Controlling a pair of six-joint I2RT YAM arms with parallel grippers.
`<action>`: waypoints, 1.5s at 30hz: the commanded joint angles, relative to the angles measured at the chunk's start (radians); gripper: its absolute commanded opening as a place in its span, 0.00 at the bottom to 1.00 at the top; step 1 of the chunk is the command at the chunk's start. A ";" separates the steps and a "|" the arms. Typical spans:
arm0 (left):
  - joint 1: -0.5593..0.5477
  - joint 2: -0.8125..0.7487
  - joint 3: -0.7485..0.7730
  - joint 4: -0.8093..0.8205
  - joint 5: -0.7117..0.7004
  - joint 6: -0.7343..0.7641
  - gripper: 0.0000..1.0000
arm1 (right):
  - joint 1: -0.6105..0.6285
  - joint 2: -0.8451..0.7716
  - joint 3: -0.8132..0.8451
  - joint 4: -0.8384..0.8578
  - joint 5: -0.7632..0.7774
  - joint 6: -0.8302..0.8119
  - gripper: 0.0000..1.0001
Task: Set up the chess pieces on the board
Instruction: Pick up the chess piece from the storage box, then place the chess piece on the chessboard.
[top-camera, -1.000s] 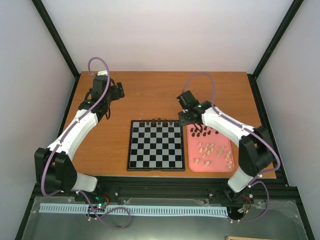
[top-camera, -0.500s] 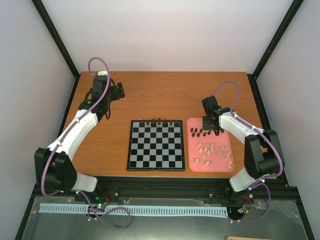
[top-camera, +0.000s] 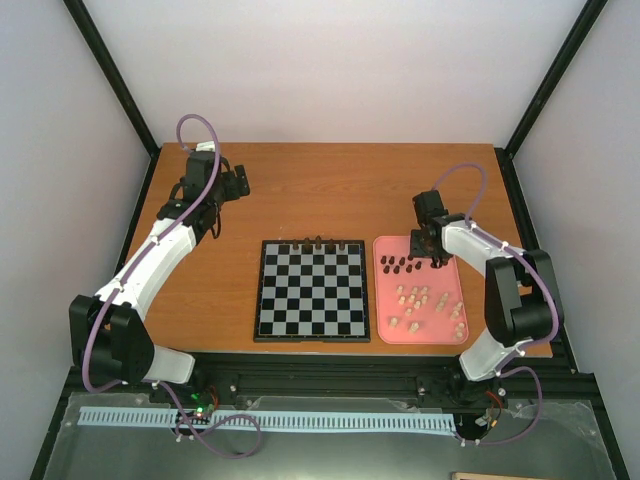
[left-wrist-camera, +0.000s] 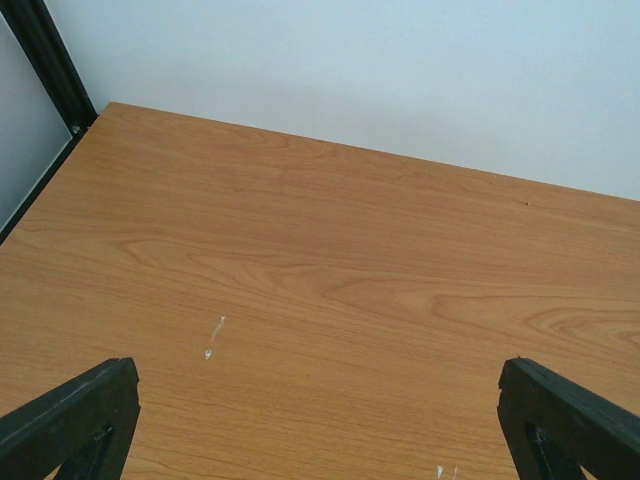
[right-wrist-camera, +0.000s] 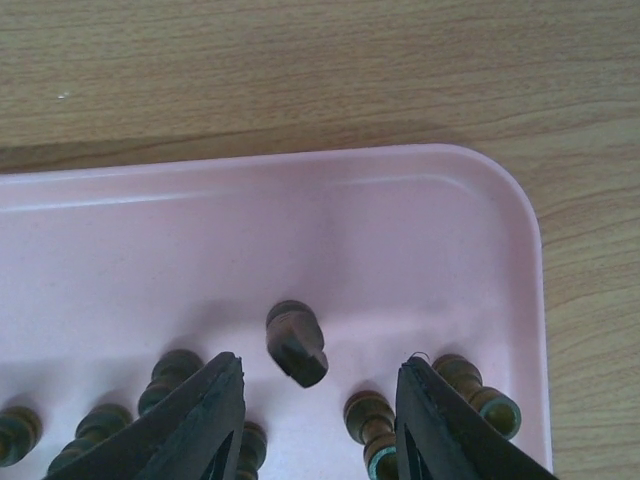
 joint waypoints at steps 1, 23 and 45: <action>-0.003 0.012 0.019 0.019 0.008 0.002 1.00 | -0.024 0.022 -0.003 0.033 -0.016 -0.004 0.42; -0.003 0.014 0.018 0.019 0.009 0.002 1.00 | -0.039 0.054 0.012 0.056 -0.058 -0.012 0.12; -0.003 -0.068 0.012 -0.013 -0.020 0.003 1.00 | 0.316 0.049 0.476 -0.123 -0.159 -0.019 0.09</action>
